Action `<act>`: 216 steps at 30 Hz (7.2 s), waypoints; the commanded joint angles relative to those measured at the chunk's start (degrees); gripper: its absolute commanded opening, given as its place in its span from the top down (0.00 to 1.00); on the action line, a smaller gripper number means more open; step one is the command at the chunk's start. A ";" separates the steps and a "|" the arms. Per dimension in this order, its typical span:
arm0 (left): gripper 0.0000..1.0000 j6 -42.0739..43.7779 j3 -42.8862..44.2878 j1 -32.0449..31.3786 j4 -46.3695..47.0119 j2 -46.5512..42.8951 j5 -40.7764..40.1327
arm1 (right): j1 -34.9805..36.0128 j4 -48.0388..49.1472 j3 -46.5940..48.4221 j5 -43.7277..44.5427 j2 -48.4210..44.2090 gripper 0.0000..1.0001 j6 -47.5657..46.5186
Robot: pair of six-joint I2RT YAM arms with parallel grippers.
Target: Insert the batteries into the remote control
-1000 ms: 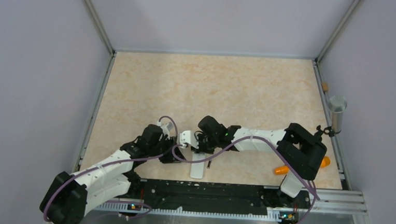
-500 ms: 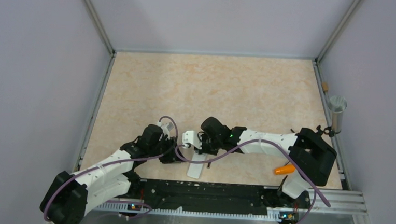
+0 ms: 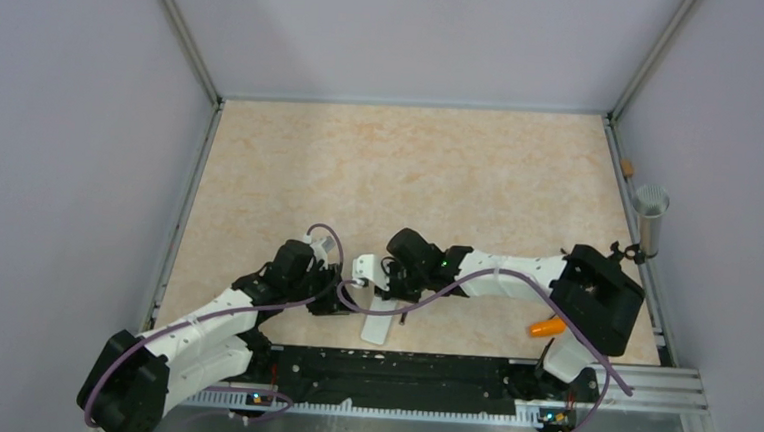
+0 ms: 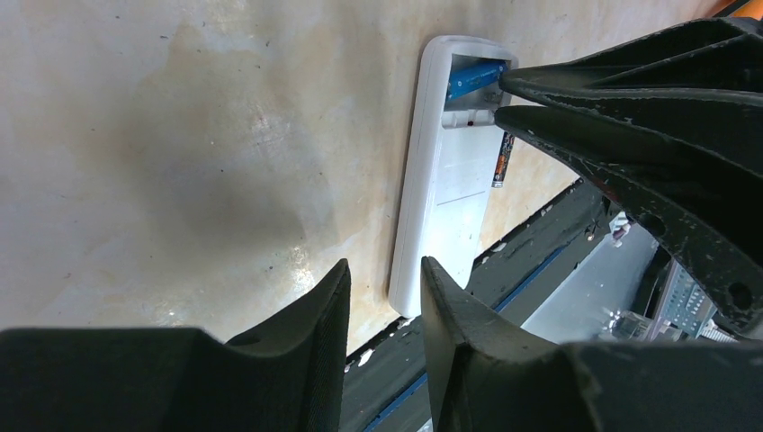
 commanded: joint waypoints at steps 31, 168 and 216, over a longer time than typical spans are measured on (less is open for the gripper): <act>0.64 1.96 0.13 1.21 1.95 0.06 1.13 | -1.06 -9.59 7.62 -6.55 12.00 0.81 -4.24; 0.70 -16.95 -1.81 5.40 38.92 5.99 28.06 | 2.49 18.65 -15.13 -3.44 -29.03 1.00 12.44; 0.36 -2.61 3.99 -9.91 15.84 16.34 10.03 | -1.73 -6.36 0.34 7.46 -9.31 1.00 9.71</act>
